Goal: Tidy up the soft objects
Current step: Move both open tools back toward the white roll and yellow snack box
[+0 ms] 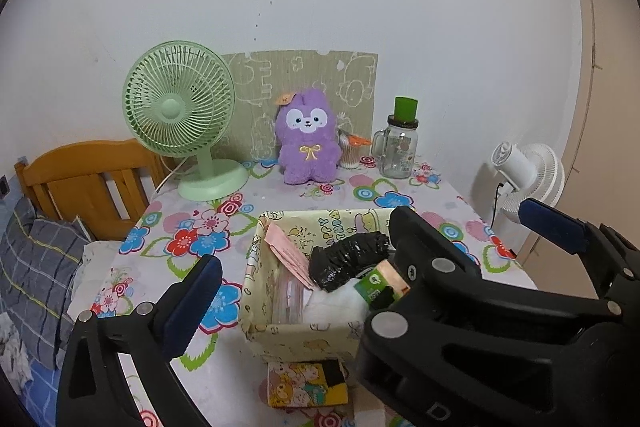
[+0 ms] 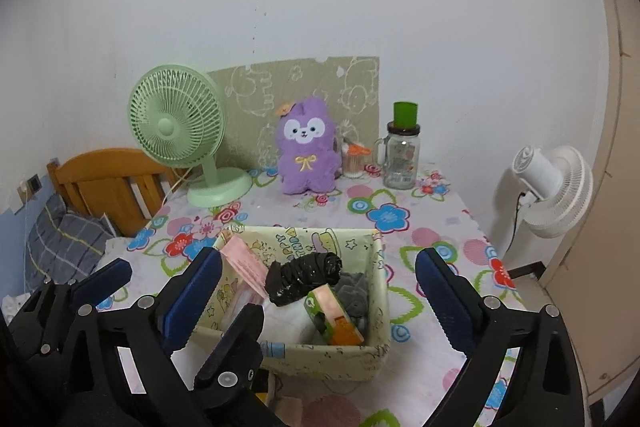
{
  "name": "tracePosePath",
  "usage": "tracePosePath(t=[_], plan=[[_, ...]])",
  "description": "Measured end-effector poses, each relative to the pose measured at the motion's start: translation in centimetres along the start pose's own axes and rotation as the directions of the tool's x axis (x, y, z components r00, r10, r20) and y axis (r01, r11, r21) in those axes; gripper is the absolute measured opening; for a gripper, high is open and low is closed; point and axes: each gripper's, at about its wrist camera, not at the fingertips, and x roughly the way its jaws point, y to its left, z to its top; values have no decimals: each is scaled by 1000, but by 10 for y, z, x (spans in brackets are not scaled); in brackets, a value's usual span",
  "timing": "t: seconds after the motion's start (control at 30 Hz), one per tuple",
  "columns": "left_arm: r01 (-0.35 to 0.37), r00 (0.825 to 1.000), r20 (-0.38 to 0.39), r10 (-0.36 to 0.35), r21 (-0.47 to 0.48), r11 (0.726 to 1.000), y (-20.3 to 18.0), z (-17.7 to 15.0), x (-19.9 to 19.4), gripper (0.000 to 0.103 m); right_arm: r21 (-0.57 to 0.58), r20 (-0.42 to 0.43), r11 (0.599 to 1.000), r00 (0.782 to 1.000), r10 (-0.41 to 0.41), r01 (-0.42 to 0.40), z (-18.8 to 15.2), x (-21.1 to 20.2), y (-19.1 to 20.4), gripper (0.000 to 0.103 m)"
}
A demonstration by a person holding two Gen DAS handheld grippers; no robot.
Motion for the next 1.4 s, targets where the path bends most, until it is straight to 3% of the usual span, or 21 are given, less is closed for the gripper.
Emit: tracePosePath(t=[0.8,1.4], plan=[[3,998,59,-4,7,1000,-2,-47,-66,103,-13,36,1000,999,-25,25,-43,-70,11,102],[-2,1000,9,2,28,1000,6,-96,-50,103,7,-5,1000,1000,-20,20,-98,-51,16,102]])
